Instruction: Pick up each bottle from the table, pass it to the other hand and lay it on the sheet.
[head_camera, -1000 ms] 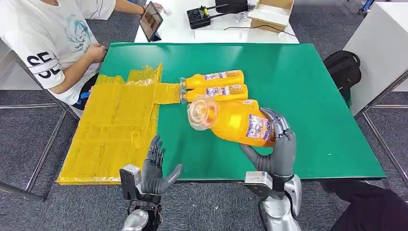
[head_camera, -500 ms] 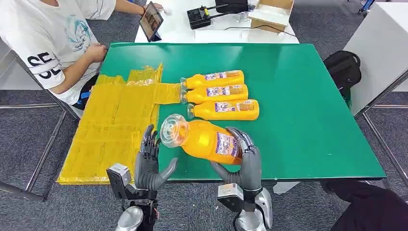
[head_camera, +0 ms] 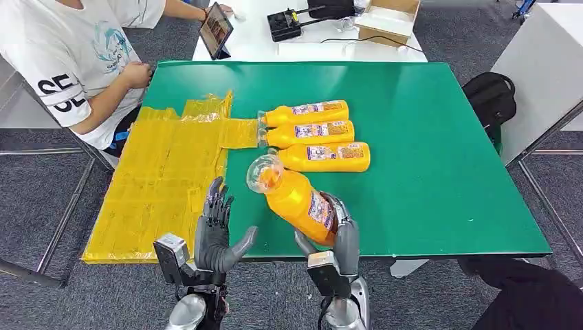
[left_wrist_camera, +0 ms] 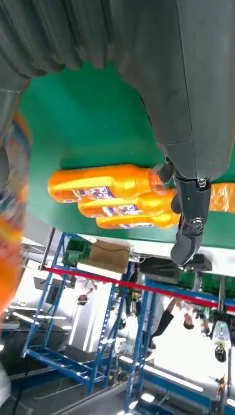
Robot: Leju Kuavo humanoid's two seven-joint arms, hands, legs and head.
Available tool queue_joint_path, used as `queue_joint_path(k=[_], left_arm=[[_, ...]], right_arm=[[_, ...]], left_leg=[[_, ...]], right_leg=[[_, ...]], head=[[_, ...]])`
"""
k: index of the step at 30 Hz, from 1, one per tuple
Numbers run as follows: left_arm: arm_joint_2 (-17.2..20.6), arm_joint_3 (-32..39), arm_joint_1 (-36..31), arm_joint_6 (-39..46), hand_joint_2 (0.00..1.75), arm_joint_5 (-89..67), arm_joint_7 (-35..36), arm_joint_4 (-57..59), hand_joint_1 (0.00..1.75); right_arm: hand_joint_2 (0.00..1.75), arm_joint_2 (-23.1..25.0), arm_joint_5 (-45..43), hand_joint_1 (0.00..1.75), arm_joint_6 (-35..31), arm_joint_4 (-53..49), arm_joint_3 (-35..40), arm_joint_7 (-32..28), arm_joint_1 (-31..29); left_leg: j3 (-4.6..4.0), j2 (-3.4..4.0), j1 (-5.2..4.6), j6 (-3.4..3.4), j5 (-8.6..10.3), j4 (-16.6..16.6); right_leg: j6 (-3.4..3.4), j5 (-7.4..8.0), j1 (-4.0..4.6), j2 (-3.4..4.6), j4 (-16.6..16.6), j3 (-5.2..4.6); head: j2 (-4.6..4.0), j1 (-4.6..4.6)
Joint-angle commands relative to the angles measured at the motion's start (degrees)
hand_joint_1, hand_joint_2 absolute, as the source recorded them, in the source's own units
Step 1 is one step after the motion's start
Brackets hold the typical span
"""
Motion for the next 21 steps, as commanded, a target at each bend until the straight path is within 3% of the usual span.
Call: queue_joint_path(k=[1,8,18,21], left_arm=[[-2.3,-2.6,0.2,0.5,1.75,0.4,0.0,3.4,0.00],[-2.3,-3.2,-0.3,0.3,1.75,0.6,0.0,4.7,0.00],[-2.3,-3.6,-0.7,0.2,1.75,0.8,0.1,5.5,0.00],[-2.3,-4.1,-1.5,-0.1,1.75,1.6,0.5,6.8,0.00]], right_arm=[[1.75,0.0,-2.3,1.75,-1.3,8.0,-3.1,-1.9,-4.1],[1.75,0.0,-4.5,1.75,-2.2,-0.6,-7.3,-1.7,-1.6],[1.75,0.0,-1.3,1.75,-4.5,2.9,-3.9,-1.4,-2.4],[1.75,0.0,1.9,1.75,-7.6,6.6,1.2,-0.9,-3.9]], left_leg=[[0.22,0.05,-0.01,0.08,-0.09,0.0],[0.27,-0.07,-0.04,0.12,-0.12,0.0],[0.21,-0.02,-0.01,0.08,-0.09,0.0],[0.35,0.13,-0.01,0.11,-0.16,0.0]], right_leg=[[-0.12,-0.07,0.02,-0.01,-0.1,0.22],[-0.16,-0.14,0.01,-0.16,0.0,0.28],[-0.12,-0.08,0.03,-0.09,-0.1,0.21],[-0.17,-0.10,0.04,0.03,-0.1,0.30]], head=[[0.00,0.00],[0.00,0.00],[0.00,0.00],[0.00,0.00]])
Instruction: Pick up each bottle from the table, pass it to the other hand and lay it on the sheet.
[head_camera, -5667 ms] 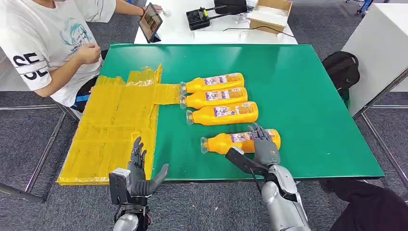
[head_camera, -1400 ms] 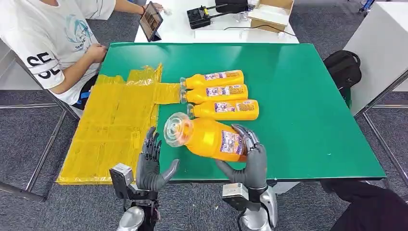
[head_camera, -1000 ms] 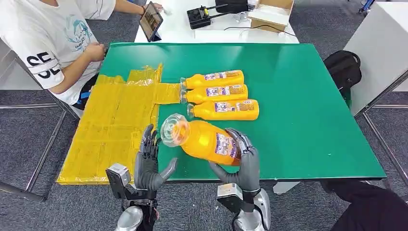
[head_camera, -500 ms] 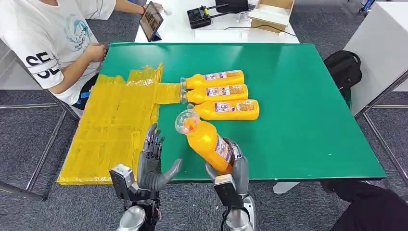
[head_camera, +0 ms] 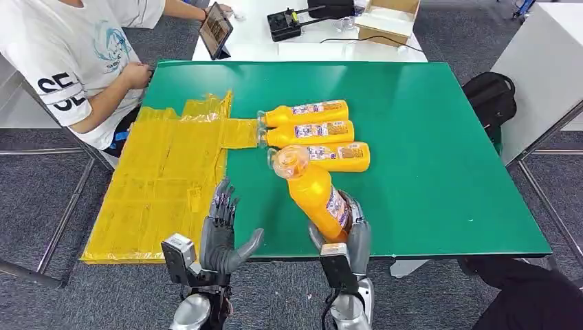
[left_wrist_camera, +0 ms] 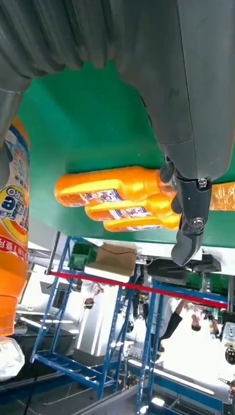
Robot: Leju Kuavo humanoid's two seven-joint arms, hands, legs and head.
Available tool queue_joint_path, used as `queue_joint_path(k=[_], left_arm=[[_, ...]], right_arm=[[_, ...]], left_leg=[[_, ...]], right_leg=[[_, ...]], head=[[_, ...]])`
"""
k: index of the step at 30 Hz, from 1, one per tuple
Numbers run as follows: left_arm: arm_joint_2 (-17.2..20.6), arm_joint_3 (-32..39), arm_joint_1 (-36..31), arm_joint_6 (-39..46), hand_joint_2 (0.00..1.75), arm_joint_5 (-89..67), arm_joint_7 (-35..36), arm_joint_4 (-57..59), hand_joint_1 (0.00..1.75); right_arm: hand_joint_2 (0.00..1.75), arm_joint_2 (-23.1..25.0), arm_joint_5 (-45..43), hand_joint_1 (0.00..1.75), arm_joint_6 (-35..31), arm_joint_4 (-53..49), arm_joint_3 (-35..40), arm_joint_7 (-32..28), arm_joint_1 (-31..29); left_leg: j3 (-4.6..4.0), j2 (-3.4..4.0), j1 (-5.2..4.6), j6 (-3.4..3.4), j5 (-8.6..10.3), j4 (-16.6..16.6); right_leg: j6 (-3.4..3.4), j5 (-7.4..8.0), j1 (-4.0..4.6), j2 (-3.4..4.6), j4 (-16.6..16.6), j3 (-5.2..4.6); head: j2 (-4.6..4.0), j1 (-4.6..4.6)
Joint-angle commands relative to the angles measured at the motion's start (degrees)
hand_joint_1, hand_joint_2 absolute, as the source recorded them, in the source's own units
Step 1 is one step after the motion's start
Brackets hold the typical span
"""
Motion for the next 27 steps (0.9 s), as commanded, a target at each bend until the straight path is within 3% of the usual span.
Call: queue_joint_path(k=[1,8,27], left_arm=[[-2.5,-2.4,-0.9,-0.4,1.75,1.3,0.7,5.5,0.00],[-2.5,-3.1,-1.6,-0.9,1.75,2.9,0.7,7.6,0.00],[-2.5,-4.2,-2.3,-1.1,1.75,4.9,0.6,9.5,0.00]], right_arm=[[1.75,-0.4,4.4,1.75,-5.0,7.2,6.7,-0.7,-3.4],[1.75,-0.4,8.0,1.75,-6.8,15.9,12.3,0.7,-5.5],[1.75,-0.4,4.5,1.75,-6.8,25.6,20.8,2.2,-8.7]], left_leg=[[0.23,0.11,0.00,0.08,-0.10,0.0],[0.38,0.15,0.01,0.10,-0.14,-0.1],[0.22,0.05,0.02,0.06,-0.10,0.0]], right_leg=[[-0.13,-0.06,0.03,0.05,-0.1,0.22],[-0.19,-0.08,0.06,0.06,-0.1,0.36],[-0.14,-0.08,0.06,-0.01,0.0,0.22]], head=[[0.00,0.00],[0.00,0.02],[0.00,0.00]])
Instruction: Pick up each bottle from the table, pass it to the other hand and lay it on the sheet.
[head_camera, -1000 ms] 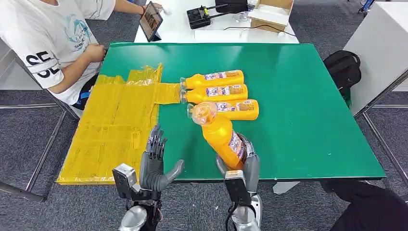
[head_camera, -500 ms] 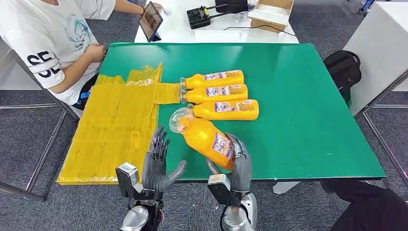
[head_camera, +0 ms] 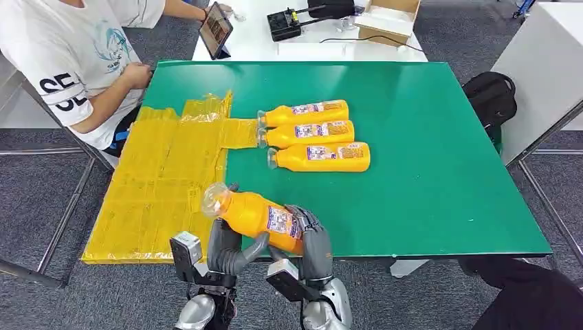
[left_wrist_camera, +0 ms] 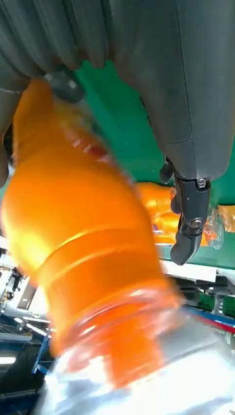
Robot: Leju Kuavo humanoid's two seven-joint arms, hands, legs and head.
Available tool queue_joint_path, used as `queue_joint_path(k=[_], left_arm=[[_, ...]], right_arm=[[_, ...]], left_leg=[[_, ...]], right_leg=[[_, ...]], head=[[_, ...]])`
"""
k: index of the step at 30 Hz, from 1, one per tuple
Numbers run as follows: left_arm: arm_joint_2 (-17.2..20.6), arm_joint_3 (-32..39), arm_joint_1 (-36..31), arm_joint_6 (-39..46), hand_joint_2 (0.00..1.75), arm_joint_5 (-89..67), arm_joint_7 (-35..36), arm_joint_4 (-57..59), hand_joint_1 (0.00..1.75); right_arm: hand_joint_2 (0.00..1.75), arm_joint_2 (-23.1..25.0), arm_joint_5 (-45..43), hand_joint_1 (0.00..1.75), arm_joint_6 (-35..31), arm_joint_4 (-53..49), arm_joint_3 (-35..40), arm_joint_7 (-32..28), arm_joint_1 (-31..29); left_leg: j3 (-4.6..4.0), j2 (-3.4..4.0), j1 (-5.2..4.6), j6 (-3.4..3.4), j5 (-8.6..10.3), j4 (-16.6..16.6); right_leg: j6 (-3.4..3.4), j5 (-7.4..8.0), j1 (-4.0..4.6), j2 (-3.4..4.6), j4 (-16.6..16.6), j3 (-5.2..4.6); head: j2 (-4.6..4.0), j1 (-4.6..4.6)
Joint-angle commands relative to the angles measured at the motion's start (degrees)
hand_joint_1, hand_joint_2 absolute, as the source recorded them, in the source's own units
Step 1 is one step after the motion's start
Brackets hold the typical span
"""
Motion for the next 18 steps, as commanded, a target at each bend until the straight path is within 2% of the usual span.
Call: queue_joint_path(k=[1,6,11,18], left_arm=[[-2.6,-2.8,-0.9,0.1,1.75,0.6,0.1,4.9,0.00],[-2.6,-3.0,-1.4,0.2,1.75,0.5,0.2,6.2,0.00],[-2.6,-4.4,-3.1,1.4,1.75,-0.7,0.2,9.8,0.00],[-2.6,-4.6,-3.6,2.8,1.75,0.1,-0.7,10.2,0.00]], right_arm=[[1.75,1.1,-1.9,1.75,-0.3,8.5,6.8,0.7,-2.8],[1.75,1.1,-2.1,1.75,-0.3,6.3,8.4,1.0,-2.6],[1.75,1.1,-2.2,1.75,-0.3,2.8,13.5,3.7,-3.0],[1.75,1.1,-5.2,1.75,-0.3,5.4,20.8,4.2,-4.1]], left_leg=[[0.14,0.06,0.00,0.05,-0.07,0.0],[0.23,0.00,0.00,0.08,-0.12,0.0],[0.17,0.02,0.00,0.07,-0.11,0.0],[0.14,0.06,0.01,0.06,-0.11,0.0]], right_leg=[[-0.09,-0.05,0.03,0.01,0.0,0.14],[-0.15,-0.11,0.05,-0.07,0.0,0.25],[-0.15,-0.11,0.04,-0.06,0.0,0.18],[-0.14,-0.09,0.05,-0.01,0.0,0.13]], head=[[0.00,0.02],[0.00,0.02],[0.00,0.00],[0.00,0.02]])
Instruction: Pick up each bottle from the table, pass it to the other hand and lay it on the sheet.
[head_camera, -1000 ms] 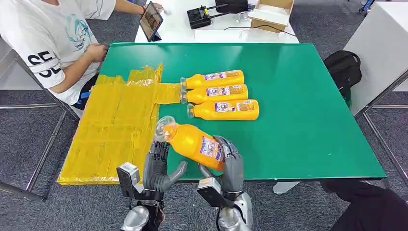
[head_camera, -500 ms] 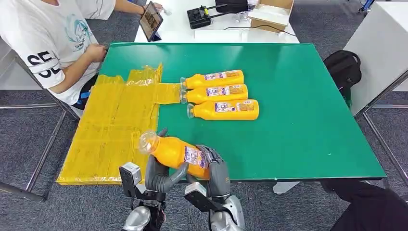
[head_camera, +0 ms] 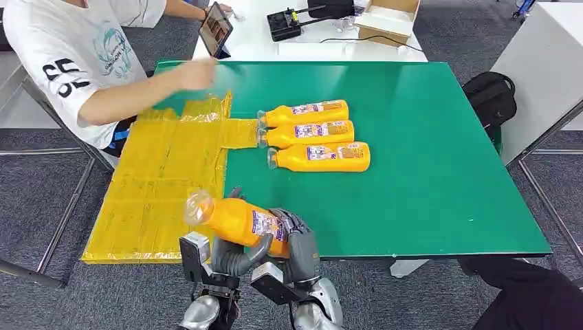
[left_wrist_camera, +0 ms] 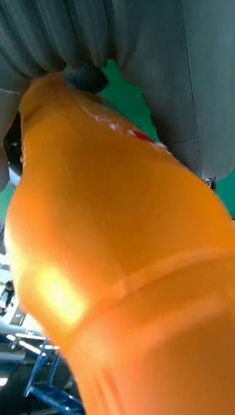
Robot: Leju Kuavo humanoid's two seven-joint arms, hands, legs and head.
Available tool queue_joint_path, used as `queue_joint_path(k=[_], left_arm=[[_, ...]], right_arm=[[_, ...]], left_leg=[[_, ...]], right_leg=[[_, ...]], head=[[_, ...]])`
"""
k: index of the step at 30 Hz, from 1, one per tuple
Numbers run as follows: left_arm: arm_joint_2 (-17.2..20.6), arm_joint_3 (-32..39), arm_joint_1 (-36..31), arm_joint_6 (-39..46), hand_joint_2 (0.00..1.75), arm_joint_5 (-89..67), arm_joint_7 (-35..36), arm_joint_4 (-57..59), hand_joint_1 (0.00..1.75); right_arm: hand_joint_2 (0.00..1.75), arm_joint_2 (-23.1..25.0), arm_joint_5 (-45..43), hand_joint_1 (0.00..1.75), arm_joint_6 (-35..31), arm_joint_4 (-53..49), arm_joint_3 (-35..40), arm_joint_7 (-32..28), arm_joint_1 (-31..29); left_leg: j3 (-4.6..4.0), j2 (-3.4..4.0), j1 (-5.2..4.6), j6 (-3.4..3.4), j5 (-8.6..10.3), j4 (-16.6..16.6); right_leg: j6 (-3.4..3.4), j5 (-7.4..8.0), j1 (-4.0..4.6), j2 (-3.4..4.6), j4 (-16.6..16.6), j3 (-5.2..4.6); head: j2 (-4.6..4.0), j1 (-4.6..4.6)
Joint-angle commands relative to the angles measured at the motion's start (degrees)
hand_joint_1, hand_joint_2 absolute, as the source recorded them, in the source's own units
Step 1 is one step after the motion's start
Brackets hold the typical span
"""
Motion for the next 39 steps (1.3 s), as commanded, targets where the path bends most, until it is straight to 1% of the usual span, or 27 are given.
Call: queue_joint_path(k=[1,3,4,6,7,9,10,12,13,15,16,17,20,21,22,23,24,25,28,29,31,34,35,36,37,38,39], left_arm=[[-2.6,-3.6,-2.2,0.5,1.75,1.1,-0.3,5.5,0.00],[-2.6,-3.0,-1.6,1.0,1.75,3.1,-0.3,3.7,0.00],[-2.6,-3.0,-1.6,1.0,1.75,3.1,-0.3,3.7,0.00],[-2.6,-3.0,-1.6,1.0,1.75,3.1,-0.3,3.7,0.00],[-2.6,-2.8,-1.4,1.3,1.75,3.4,-0.3,2.9,0.10],[-2.6,-1.2,0.1,1.3,1.75,6.6,-0.3,-1.7,0.66],[-2.6,-0.3,0.9,1.3,1.75,7.3,-0.3,-4.3,1.57],[-2.6,0.7,1.5,1.2,1.75,8.9,-0.3,-6.6,1.75],[-2.6,0.8,1.5,1.3,1.75,9.1,-0.3,-6.8,1.75],[-2.6,0.9,1.5,1.2,1.75,9.7,-0.3,-6.9,1.75],[-2.6,0.9,1.5,1.2,1.75,9.7,-0.3,-6.9,1.75],[-2.6,0.9,1.5,1.2,1.75,9.7,-0.3,-6.9,1.75],[-2.6,1.2,1.8,1.1,1.75,10.8,-0.3,-7.6,1.75],[-2.6,1.4,1.9,1.0,1.75,11.0,-0.3,-8.1,1.75],[-2.6,1.5,1.8,1.0,1.75,11.0,-0.3,-8.0,1.75],[-2.6,1.6,1.9,1.0,1.75,10.9,-0.3,-8.2,1.75],[-2.6,1.6,1.9,1.1,1.75,10.9,-0.3,-8.4,1.75],[-2.6,1.7,1.9,1.2,1.75,11.1,-0.3,-8.5,1.75],[-2.6,1.7,1.8,1.2,1.75,11.0,-0.3,-8.7,1.75],[-2.6,1.7,1.8,1.2,1.75,11.0,-0.3,-8.7,1.75],[-2.6,1.6,1.5,1.4,1.75,10.9,-0.3,-8.0,1.75],[-2.6,1.6,1.5,1.5,1.75,10.7,-0.3,-8.0,1.75],[-2.6,1.5,1.4,2.5,1.75,9.2,-0.3,-8.1,1.75],[-2.6,1.5,1.4,3.4,1.75,8.4,-0.3,-8.4,1.75],[-2.6,1.6,1.3,3.8,1.75,7.6,-0.3,-8.7,1.75],[-2.6,2.0,1.2,4.8,1.75,6.3,-0.3,-9.3,1.75],[-2.6,2.3,1.1,5.6,1.75,5.3,-0.3,-10.1,1.75]], right_arm=[[1.75,1.9,-3.4,1.75,0.0,3.5,10.9,-0.7,-2.3],[1.75,1.9,-4.1,1.75,0.0,3.7,11.5,-0.7,-2.3],[1.75,1.9,-4.1,1.75,0.0,3.7,11.5,-0.7,-2.3],[1.75,1.9,-4.1,1.75,0.0,3.7,11.5,-0.7,-2.3],[1.75,1.9,-4.4,1.75,0.0,4.0,11.8,-0.7,-2.3],[1.75,1.9,-4.7,1.75,0.0,5.3,12.4,-0.5,-2.8],[1.75,1.9,-5.4,1.75,0.0,6.4,13.2,-0.7,-3.3],[1.75,1.9,-6.5,1.75,0.0,7.9,14.1,-0.8,-3.8],[1.75,1.9,-6.6,1.75,0.0,8.1,14.2,-0.9,-3.9],[1.75,1.9,-6.7,1.75,0.0,8.2,14.1,-1.0,-3.9],[1.75,1.9,-6.7,1.75,0.0,8.2,14.1,-1.0,-3.9],[1.75,1.9,-6.7,1.75,0.0,8.2,14.1,-1.0,-3.9],[1.75,1.9,-7.0,1.75,0.0,8.8,15.0,-0.3,-4.1],[1.75,1.9,-7.0,1.75,0.0,9.1,15.1,-0.3,-4.2],[1.75,1.9,-7.2,1.75,0.0,9.6,15.4,-0.2,-4.3],[1.75,1.9,-7.3,1.75,0.0,9.8,15.4,-0.3,-4.4],[1.75,1.9,-7.4,1.75,0.0,10.0,15.4,-0.4,-4.5],[1.75,1.9,-7.5,1.75,0.0,10.3,15.5,-0.4,-4.6],[1.75,1.9,-7.8,1.75,0.0,11.0,16.3,-0.1,-4.9],[1.75,1.9,-7.8,1.75,0.0,11.0,16.3,-0.1,-4.9],[1.75,1.9,-8.5,1.75,0.0,11.2,16.9,-0.2,-5.1],[1.75,1.9,-8.5,1.75,0.0,11.2,16.8,-0.5,-5.2],[1.75,1.9,-8.6,1.47,0.0,10.6,16.7,-0.4,-5.2],[1.75,1.9,-10.0,0.00,0.3,10.3,17.3,-0.3,-5.3],[0.00,1.9,-12.0,0.00,1.2,10.0,17.6,-0.7,-5.6],[0.00,1.9,-14.3,0.00,3.1,9.1,17.0,-1.8,-5.7],[0.00,1.9,-15.0,0.00,5.1,8.4,16.4,-2.7,-5.8]], left_leg=[[0.25,0.08,0.01,0.08,-0.18,0.1],[0.12,0.04,0.00,0.06,-0.08,0.0],[0.25,0.08,0.01,0.08,-0.17,0.0],[0.23,0.05,0.02,0.08,-0.15,0.0],[0.19,0.00,0.00,0.07,-0.12,0.0],[0.24,0.05,0.03,0.07,-0.16,0.0],[0.16,0.06,0.01,0.06,-0.12,0.0],[0.14,0.10,0.01,0.06,-0.13,0.0],[0.25,0.13,0.02,0.07,-0.18,0.0],[0.14,0.01,0.01,0.05,-0.09,0.0],[0.26,0.00,0.01,0.08,-0.16,0.0],[0.13,0.02,0.01,0.05,-0.08,0.0],[0.30,0.00,0.02,0.09,-0.17,0.0],[0.16,0.03,0.02,0.06,-0.10,0.0],[0.30,0.08,0.02,0.09,-0.18,0.0],[0.12,0.02,0.01,0.05,-0.07,0.0],[0.23,0.02,0.02,0.07,-0.13,0.0],[0.12,-0.02,0.01,0.05,-0.06,0.0],[0.39,0.01,0.03,0.10,-0.20,0.0],[0.19,0.00,0.02,0.06,-0.10,0.0],[0.37,-0.03,0.02,0.10,-0.19,0.0],[0.15,-0.08,0.00,0.07,-0.07,0.0],[0.25,-0.06,0.03,0.08,-0.13,0.0],[0.13,-0.04,0.01,0.06,-0.06,0.0],[0.23,-0.06,0.03,0.08,-0.12,0.0],[0.09,-0.06,0.00,0.05,-0.05,0.0],[0.20,-0.04,0.02,0.08,-0.12,0.0]], right_leg=[[-0.19,-0.15,0.06,-0.01,0.0,0.24],[-0.11,-0.08,0.03,-0.02,0.0,0.12],[-0.18,-0.14,0.06,0.00,0.0,0.24],[-0.18,-0.14,0.06,-0.03,0.0,0.24],[-0.16,-0.13,0.04,-0.07,0.0,0.21],[-0.18,-0.14,0.07,-0.02,0.0,0.25],[-0.14,-0.11,0.04,-0.01,0.0,0.16],[-0.14,-0.10,0.05,0.04,0.0,0.13],[-0.19,-0.14,0.07,0.04,0.0,0.23],[-0.12,-0.09,0.04,-0.04,0.0,0.16],[-0.18,-0.17,0.05,-0.08,0.0,0.29],[-0.11,-0.09,0.04,-0.03,0.0,0.15],[-0.18,-0.17,0.07,-0.08,0.0,0.34],[-0.12,-0.10,0.05,-0.03,0.0,0.19],[-0.18,-0.15,0.07,-0.01,0.0,0.32],[-0.10,-0.08,0.04,-0.03,0.0,0.14],[-0.16,-0.13,0.06,-0.05,0.0,0.26],[-0.11,-0.08,0.03,-0.07,0.0,0.15],[-0.24,-0.21,0.09,-0.10,0.0,0.43],[-0.14,-0.11,0.06,-0.07,0.0,0.22],[-0.22,-0.21,0.08,-0.13,0.0,0.41],[-0.12,-0.11,0.03,-0.14,0.0,0.20],[-0.16,-0.15,0.07,-0.14,0.0,0.30],[-0.11,-0.09,0.03,-0.10,0.0,0.15],[-0.16,-0.15,0.07,-0.14,0.0,0.29],[-0.10,-0.09,0.03,-0.12,0.0,0.13],[-0.17,-0.15,0.06,-0.13,0.0,0.24]], head=[[0.00,0.00],[0.00,0.00],[0.00,0.00],[0.00,0.00],[0.00,0.02],[0.00,0.00],[0.00,0.02],[0.00,0.00],[0.00,0.00],[0.00,0.00],[0.00,0.00],[0.00,0.00],[0.00,0.00],[0.00,-0.02],[0.00,0.00],[0.00,0.00],[0.00,0.00],[0.00,0.00],[0.00,0.00],[0.00,0.00],[0.00,0.00],[0.00,0.00],[0.00,0.00],[0.00,0.00],[0.00,0.02],[0.00,0.00],[0.00,0.02]])
